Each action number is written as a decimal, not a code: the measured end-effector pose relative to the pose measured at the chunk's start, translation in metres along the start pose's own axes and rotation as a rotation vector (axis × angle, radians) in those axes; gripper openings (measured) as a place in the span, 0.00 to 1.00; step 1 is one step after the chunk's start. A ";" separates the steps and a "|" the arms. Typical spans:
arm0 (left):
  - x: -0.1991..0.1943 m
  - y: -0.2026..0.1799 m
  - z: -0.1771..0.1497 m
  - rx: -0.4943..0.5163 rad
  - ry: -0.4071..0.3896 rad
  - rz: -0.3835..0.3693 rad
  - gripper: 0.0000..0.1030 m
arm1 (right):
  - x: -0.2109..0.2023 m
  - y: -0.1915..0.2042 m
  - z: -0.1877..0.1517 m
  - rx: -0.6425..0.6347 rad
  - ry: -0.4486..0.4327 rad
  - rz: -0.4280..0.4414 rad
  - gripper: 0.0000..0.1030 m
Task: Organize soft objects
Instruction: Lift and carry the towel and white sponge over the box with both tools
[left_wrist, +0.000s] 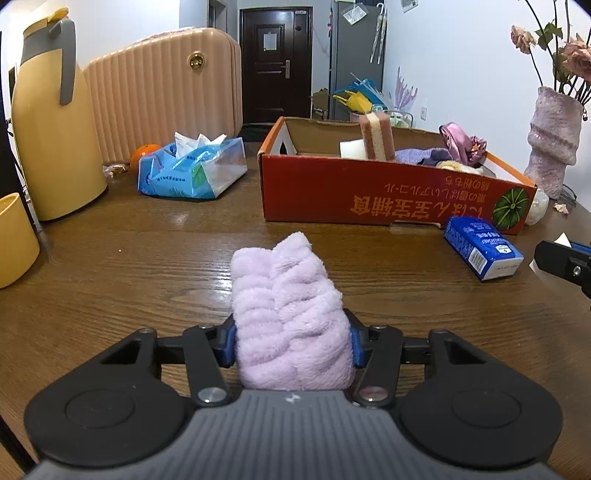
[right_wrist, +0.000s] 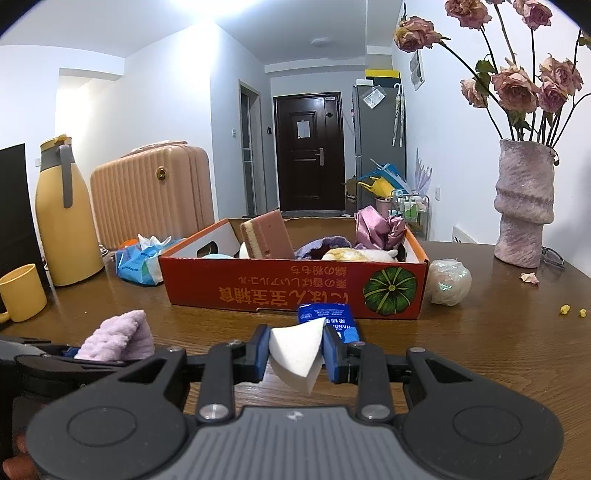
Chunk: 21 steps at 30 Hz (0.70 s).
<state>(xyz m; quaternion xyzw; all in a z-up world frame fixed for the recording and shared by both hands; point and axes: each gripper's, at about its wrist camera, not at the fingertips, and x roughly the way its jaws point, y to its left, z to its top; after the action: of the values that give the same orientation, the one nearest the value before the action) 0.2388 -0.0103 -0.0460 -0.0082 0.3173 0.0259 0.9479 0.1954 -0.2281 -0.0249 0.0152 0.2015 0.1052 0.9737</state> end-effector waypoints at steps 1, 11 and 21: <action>-0.001 0.000 0.000 -0.001 -0.006 0.001 0.52 | 0.000 0.000 0.000 -0.001 -0.001 -0.002 0.29; -0.012 0.002 0.004 -0.004 -0.064 0.002 0.52 | -0.003 -0.001 0.001 0.002 -0.018 -0.008 0.29; -0.024 0.000 0.009 0.001 -0.150 0.004 0.52 | -0.011 0.000 0.005 -0.008 -0.094 -0.010 0.29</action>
<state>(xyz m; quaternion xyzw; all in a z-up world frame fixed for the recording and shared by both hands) 0.2256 -0.0106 -0.0241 -0.0052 0.2453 0.0284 0.9690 0.1875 -0.2300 -0.0158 0.0151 0.1551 0.1002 0.9827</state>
